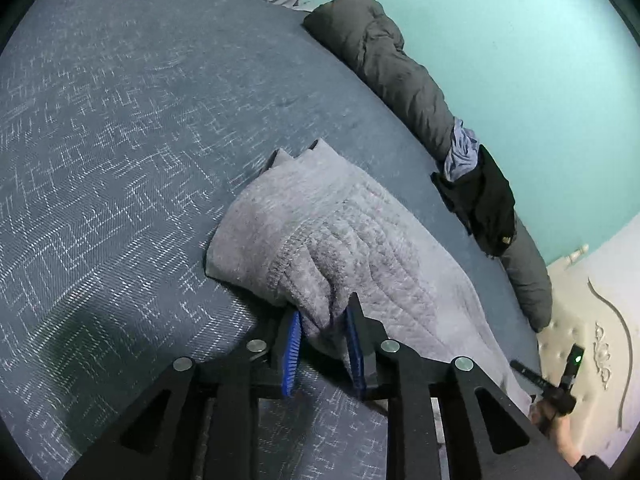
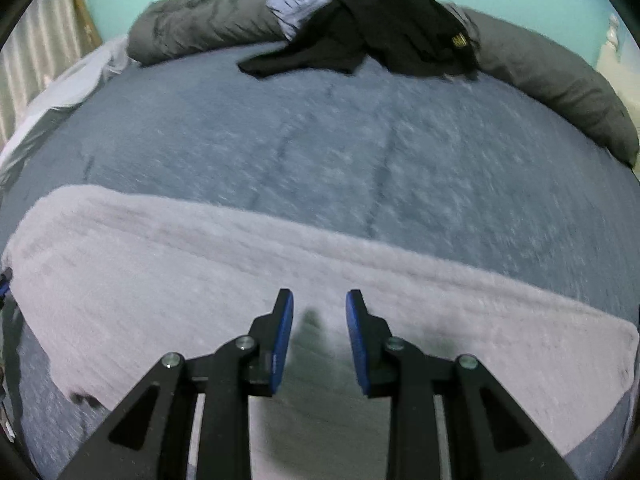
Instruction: Fold clothes
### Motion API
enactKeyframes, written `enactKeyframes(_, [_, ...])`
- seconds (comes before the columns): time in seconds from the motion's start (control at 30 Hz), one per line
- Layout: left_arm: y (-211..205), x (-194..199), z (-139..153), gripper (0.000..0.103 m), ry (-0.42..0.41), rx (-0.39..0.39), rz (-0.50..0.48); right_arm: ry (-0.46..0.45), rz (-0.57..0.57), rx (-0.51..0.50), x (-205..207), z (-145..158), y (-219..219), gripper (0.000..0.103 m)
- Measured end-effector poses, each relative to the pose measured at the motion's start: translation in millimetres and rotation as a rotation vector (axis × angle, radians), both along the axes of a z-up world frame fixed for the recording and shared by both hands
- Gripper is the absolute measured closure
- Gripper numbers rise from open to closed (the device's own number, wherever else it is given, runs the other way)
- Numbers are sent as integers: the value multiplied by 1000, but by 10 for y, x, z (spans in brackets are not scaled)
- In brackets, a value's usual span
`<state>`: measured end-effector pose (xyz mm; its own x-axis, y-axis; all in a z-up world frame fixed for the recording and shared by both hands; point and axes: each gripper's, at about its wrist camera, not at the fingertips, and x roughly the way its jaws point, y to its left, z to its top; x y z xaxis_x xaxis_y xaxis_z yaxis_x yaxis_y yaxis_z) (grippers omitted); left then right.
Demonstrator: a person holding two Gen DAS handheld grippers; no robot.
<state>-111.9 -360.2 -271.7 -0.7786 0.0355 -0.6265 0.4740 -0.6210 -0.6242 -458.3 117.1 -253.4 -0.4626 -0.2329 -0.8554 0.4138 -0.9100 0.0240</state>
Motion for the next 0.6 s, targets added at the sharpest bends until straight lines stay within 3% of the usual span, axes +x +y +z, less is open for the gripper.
enactKeyframes(0.1, [19,-9,38,75,-6,-14,7,-32,-45,-17,-61,-117,146,62])
enactKeyframes(0.23, [77,17,119,61,-10,-60,20,5,-15,-21,-115,-161,218,58])
enactKeyframes(0.27, [104,24,137,56,-16,-78,27,5,0,-11,-138,-170,199,57])
enactKeyframes(0.3, [123,35,156,43,-27,-106,47,8,17,3,-170,-183,170,56])
enactKeyframes(0.37, [149,111,243,34,-28,-180,106,8,55,19,-202,-203,85,55])
enactKeyframes(0.5, [192,75,338,34,-21,-269,114,-12,128,73,-254,-306,-133,55])
enactKeyframes(0.6, [226,28,311,34,-30,-276,98,-2,160,138,-261,-396,-259,55])
